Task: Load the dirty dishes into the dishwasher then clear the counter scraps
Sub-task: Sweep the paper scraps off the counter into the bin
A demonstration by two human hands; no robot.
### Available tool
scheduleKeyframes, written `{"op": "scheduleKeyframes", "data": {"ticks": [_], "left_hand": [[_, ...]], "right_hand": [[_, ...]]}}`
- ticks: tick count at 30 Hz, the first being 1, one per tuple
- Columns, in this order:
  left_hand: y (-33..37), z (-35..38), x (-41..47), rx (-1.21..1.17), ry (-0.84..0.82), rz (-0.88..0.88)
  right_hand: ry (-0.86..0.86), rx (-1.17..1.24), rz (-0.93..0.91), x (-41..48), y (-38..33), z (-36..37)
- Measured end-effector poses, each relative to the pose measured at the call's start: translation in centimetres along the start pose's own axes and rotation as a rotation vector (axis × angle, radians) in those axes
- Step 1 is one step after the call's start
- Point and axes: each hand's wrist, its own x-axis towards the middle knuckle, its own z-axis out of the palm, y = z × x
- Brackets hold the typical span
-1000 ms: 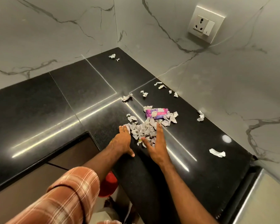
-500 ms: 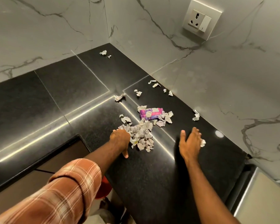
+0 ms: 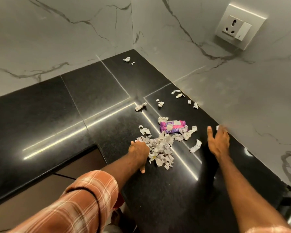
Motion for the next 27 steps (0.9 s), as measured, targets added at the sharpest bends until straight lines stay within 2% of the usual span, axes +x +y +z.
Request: {"op": "scheduleKeyframes", "data": {"ticks": [3,6,9,18,22,27], "left_hand": [[0.1,0.1,0.7,-0.019,0.019,-0.002],[0.3,0.1,1.1,-0.011,0.009,-0.006],[0.0,0.1,0.7,-0.034,0.020,-0.007],[-2.2,4.3,-2.0,-0.520,0.170,-0.104],[-3.0,5.7,-2.1,-0.659,0.217,-0.036],[-6.6,5.7,-1.2,-0.740,0.257,0.085]], "right_hand": [[-0.060,0.044,-0.117,-0.3,-1.0,1.3],[-0.164,0.059,-0.247,-4.1,-3.9,3.4],[-0.185,0.045,-0.338,-8.5,-5.8,5.7],[-0.134,0.184,-0.322,-16.0,-7.6,6.5],[-0.129,0.219,-0.281,-16.2,-8.2,7.3],[-0.116,0.270,-0.313,-14.1,-11.0,8.0]]}}
